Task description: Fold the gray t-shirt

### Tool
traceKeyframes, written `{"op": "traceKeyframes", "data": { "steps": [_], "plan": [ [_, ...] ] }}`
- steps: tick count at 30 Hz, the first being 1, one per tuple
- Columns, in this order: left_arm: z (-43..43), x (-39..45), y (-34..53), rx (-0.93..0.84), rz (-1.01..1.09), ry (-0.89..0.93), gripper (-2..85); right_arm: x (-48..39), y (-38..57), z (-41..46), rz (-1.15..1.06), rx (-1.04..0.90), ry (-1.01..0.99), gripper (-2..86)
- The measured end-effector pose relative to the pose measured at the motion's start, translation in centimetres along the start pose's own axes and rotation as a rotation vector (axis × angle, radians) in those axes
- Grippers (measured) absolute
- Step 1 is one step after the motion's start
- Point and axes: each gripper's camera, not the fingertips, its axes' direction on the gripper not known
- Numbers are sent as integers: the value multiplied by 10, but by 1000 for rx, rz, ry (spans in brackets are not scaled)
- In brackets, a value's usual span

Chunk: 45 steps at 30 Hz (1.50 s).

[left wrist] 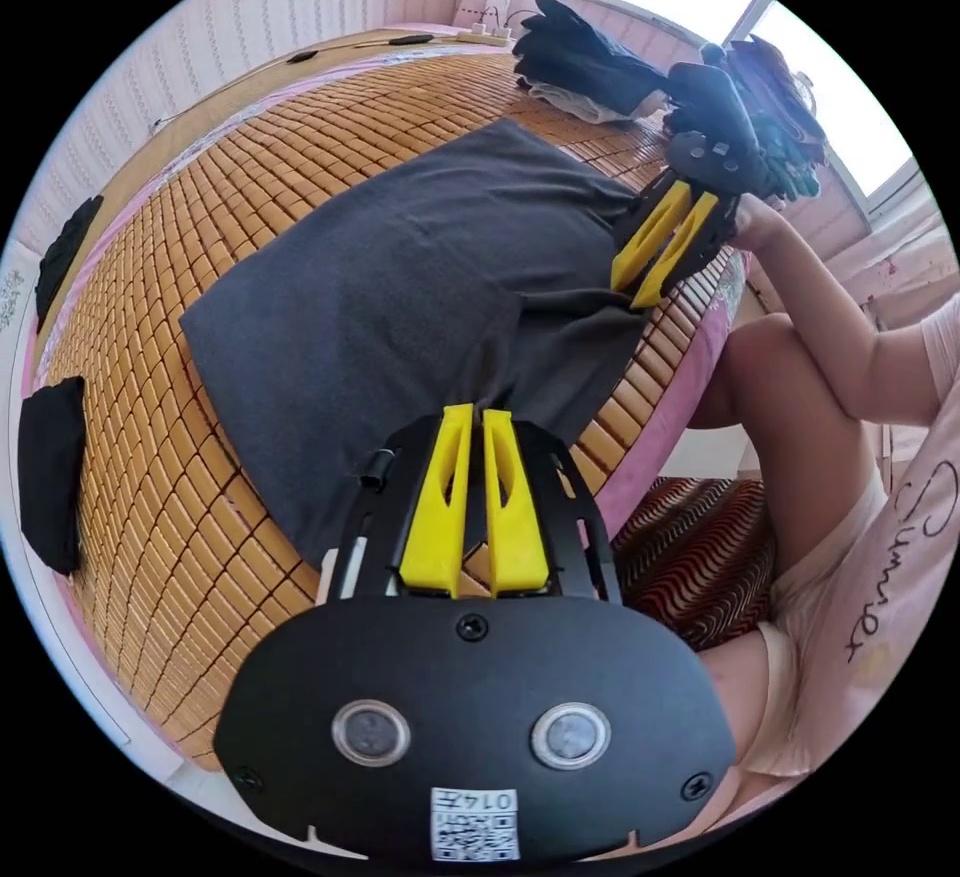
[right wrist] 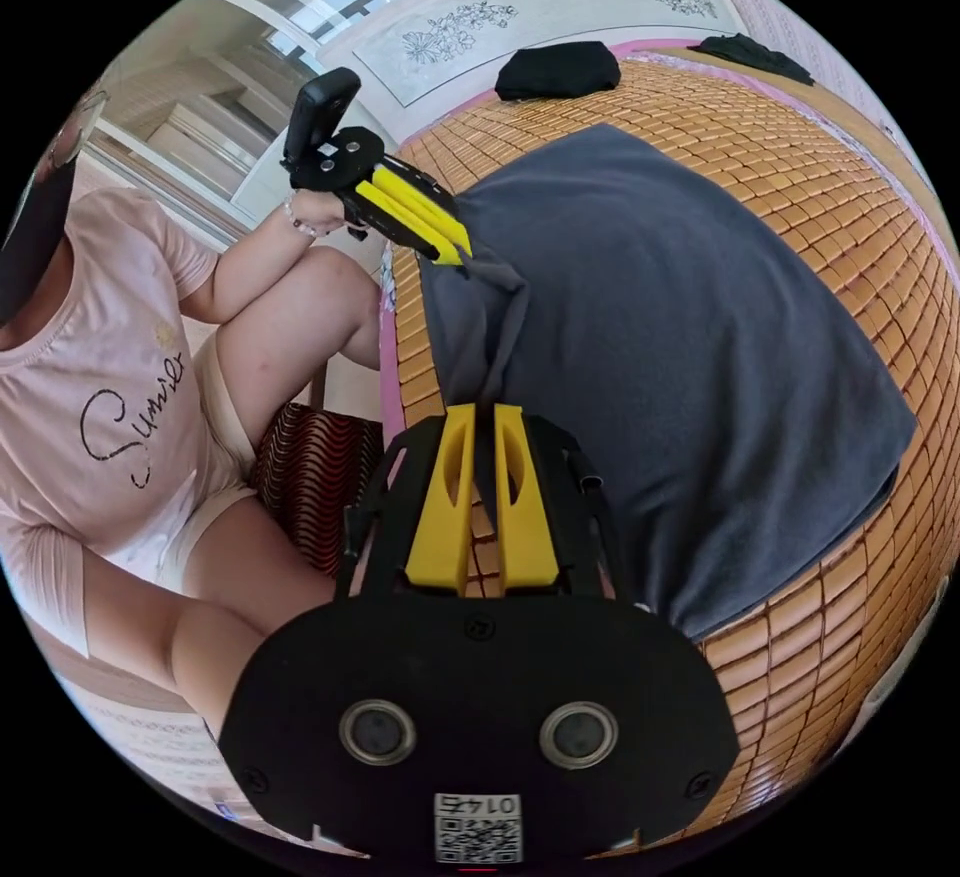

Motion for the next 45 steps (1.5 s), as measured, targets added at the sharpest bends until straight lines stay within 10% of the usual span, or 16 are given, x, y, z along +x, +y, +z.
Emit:
{"op": "traceKeyframes", "data": {
  "steps": [15, 22, 30, 45],
  "plan": [
    [-6, 9, 33, -173, 121, 272, 2, -14, -22, 5, -118, 28, -120, 0],
    [-34, 43, -7, 295, -34, 243, -9, -7, -66, 3, -14, 191, 50, -2],
    [16, 158, -44, 144, 290, -122, -10, 19, -173, 37, 257, 67, 430, -3],
    [26, 149, -34, 131, 276, 72, -10, 65, -328, 85, 242, -363, 632, -5]
  ]
}}
